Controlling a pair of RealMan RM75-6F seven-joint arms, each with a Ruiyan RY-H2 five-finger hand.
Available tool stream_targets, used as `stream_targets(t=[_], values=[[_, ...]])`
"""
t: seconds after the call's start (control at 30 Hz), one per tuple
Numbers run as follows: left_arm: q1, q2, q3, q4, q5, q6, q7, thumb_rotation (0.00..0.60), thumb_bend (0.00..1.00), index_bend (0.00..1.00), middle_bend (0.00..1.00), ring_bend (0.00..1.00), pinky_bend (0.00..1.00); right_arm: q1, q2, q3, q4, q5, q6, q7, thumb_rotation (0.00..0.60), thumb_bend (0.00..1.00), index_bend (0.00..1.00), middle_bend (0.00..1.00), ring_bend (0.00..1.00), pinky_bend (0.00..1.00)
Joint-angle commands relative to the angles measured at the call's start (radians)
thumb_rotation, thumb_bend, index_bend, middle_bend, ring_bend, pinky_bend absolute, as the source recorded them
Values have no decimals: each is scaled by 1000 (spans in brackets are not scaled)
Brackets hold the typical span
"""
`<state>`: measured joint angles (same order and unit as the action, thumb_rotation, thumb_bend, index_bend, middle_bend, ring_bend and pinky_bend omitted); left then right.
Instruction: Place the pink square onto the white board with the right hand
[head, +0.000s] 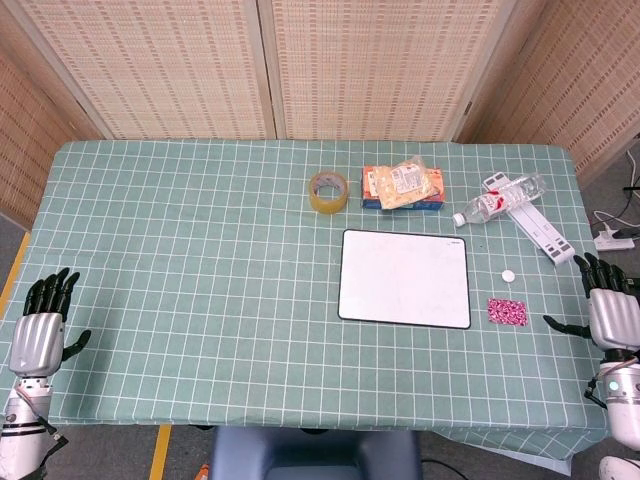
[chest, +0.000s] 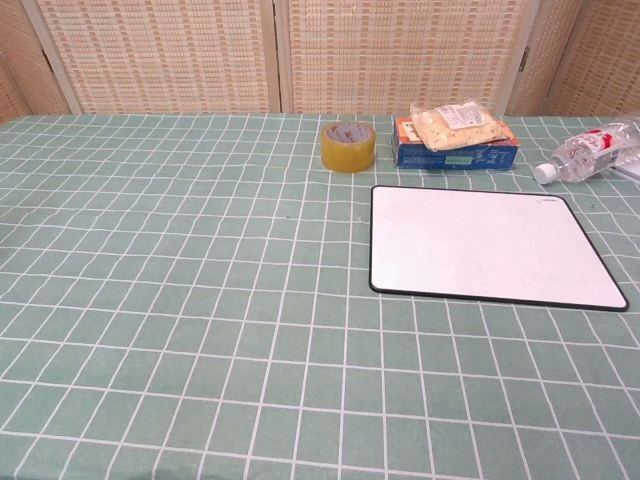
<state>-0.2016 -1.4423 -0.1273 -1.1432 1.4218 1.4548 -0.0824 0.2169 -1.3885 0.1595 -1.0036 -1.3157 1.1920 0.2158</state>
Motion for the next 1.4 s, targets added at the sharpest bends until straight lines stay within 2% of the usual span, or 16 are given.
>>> stream_targets(t=[0.03, 0.4, 0.6, 0.8, 1.03, 1.2, 1.33, 1.4], values=[[-2, 0, 0, 1, -3, -6, 3, 600, 187, 0, 0, 0, 0, 3, -1, 0, 0, -1, -3, -3, 455, 0, 0, 0, 0, 0], [-6, 0, 2, 6, 0, -15, -7, 600, 187, 0, 0, 0, 0, 4, -5, -5, 8, -3, -4, -1, 455, 0, 0, 0, 0, 0], [-5, -2, 6, 18, -2, -24, -29, 600, 187, 0, 0, 0, 0, 7, -20, -6, 57, -23, 18, 37, 455, 0, 11, 0, 0, 0], [-3, -5, 8, 14, 7, -12, -29, 600, 187, 0, 0, 0, 0, 17, 29, -17, 21, -9, -62, 62, 457, 0, 107, 0, 0, 0], [-3, -5, 14, 5, 14, -9, -23, 600, 187, 0, 0, 0, 0, 33, 58, -31, -19, 12, -141, 26, 469, 0, 47, 0, 0, 0], [0, -1, 13, 1, 17, 0, -32, 600, 186, 0, 0, 0, 0, 48, 65, -53, -38, -15, -147, -40, 599, 1, 0, 0, 0, 0], [0, -2, 14, 1, 18, -2, -32, 600, 187, 0, 0, 0, 0, 51, 79, -53, -74, -4, -142, -118, 600, 145, 0, 0, 0, 0], [-1, -3, 15, 3, 17, -4, -29, 600, 187, 0, 0, 0, 0, 53, 91, -50, -96, 14, -149, -160, 600, 186, 0, 0, 0, 0]])
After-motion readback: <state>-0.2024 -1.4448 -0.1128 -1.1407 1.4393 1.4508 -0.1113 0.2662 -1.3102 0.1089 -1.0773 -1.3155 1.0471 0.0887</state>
